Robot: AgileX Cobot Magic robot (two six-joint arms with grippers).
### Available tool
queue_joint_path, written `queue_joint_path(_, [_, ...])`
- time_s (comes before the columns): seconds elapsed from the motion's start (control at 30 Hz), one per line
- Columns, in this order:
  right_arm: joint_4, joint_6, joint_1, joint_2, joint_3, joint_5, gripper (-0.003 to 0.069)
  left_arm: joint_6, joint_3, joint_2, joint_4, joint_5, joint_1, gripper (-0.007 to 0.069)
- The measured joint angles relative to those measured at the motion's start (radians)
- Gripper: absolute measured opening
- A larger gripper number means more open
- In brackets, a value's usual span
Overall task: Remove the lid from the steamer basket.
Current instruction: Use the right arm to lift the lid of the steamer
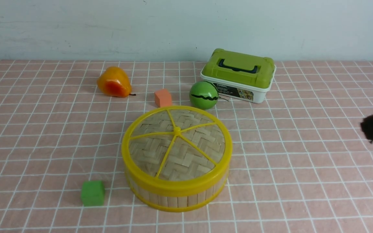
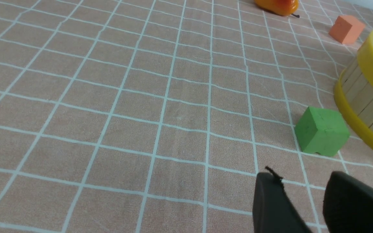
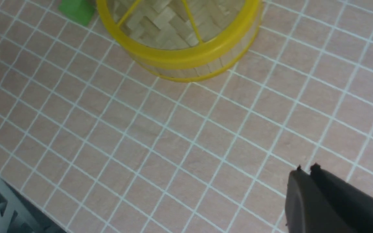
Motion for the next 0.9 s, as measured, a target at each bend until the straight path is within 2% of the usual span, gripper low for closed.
queue_joint_path(0.1, [-0.079,0.059,0.113,0.081,-0.058,-0.014,0.0002,0.0,0.0,0.0,0.0,0.0,0.0,0.0239])
queue_joint_path(0.13, [-0.143,0.108,0.18,0.139,-0.109,-0.02,0.0004,0.0,0.0,0.0,0.0,0.0,0.0,0.0239])
queue_joint_path(0.17, [-0.153,0.116,0.189,0.139,-0.109,-0.021,0.0004,0.0,0.0,0.0,0.0,0.0,0.0,0.0239])
queue_joint_path(0.2, [-0.234,0.181,0.264,0.225,-0.18,-0.018,0.0012,0.0,0.0,0.0,0.0,0.0,0.0,0.0239])
queue_joint_path(0.37, [-0.355,0.263,0.379,0.402,-0.337,-0.001,0.0053,0.0,0.0,0.0,0.0,0.0,0.0,0.0239])
queue_joint_path(0.4, [-0.372,0.272,0.412,0.481,-0.412,0.001,0.009,0.0,0.0,0.0,0.0,0.0,0.0,0.0239])
queue_joint_path(0.5, [-0.373,0.277,0.441,0.619,-0.547,0.001,0.0195,0.0,0.0,0.0,0.0,0.0,0.0,0.0239])
queue_joint_path(0.53, [-0.372,0.277,0.441,0.619,-0.547,0.001,0.0202,0.0,0.0,0.0,0.0,0.0,0.0,0.0239])
queue_joint_path(0.6, [-0.364,0.277,0.447,0.687,-0.611,0.001,0.0269,0.0,0.0,0.0,0.0,0.0,0.0,0.0239])
queue_joint_path(0.7, [-0.329,0.277,0.449,0.854,-0.756,0.001,0.0413,0.0,0.0,0.0,0.0,0.0,0.0,0.0239])
queue_joint_path(0.9, [-0.308,0.279,0.45,1.0,-0.888,0.001,0.047,0.0,0.0,0.0,0.0,0.0,0.0,0.0239])
